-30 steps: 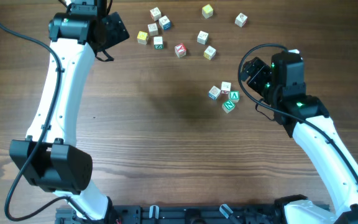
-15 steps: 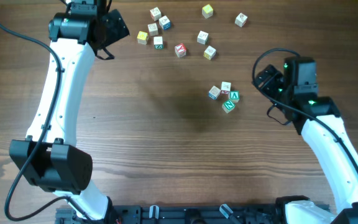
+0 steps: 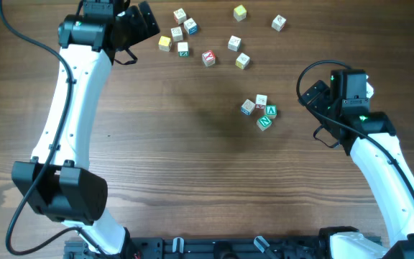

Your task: Form a circle

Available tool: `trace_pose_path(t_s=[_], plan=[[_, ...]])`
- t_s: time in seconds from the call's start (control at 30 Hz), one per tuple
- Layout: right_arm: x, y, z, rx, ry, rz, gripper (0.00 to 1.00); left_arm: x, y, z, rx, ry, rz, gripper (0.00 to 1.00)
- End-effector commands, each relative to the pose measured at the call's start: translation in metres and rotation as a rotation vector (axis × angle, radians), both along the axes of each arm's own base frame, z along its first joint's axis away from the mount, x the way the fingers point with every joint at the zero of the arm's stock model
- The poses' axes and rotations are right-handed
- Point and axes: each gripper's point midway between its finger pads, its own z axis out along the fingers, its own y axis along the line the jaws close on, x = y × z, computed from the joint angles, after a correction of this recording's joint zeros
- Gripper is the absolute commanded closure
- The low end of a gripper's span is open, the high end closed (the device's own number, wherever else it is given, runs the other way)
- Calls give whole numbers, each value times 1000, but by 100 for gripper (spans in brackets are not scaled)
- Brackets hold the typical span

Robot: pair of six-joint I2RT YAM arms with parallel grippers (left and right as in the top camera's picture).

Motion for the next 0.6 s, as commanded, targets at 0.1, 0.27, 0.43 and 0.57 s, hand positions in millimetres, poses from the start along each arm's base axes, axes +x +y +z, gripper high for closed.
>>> trace_pose_path(t_s=[0.1,0.27,0.43,0.57], plan=[[4,-4,6,-14,-15,-19,0,7,-11,20,6,-74,-74,1],[3,-4,5,-12,-7,-19,0,11,-18,15,2,-64,-119,2],[1,-4,4,-12,-1,-19,0,31,-24,36,19,-107,-170,6],[0,2,3,16,6,-1,0,63,-33,19,43,-53,-203,2]])
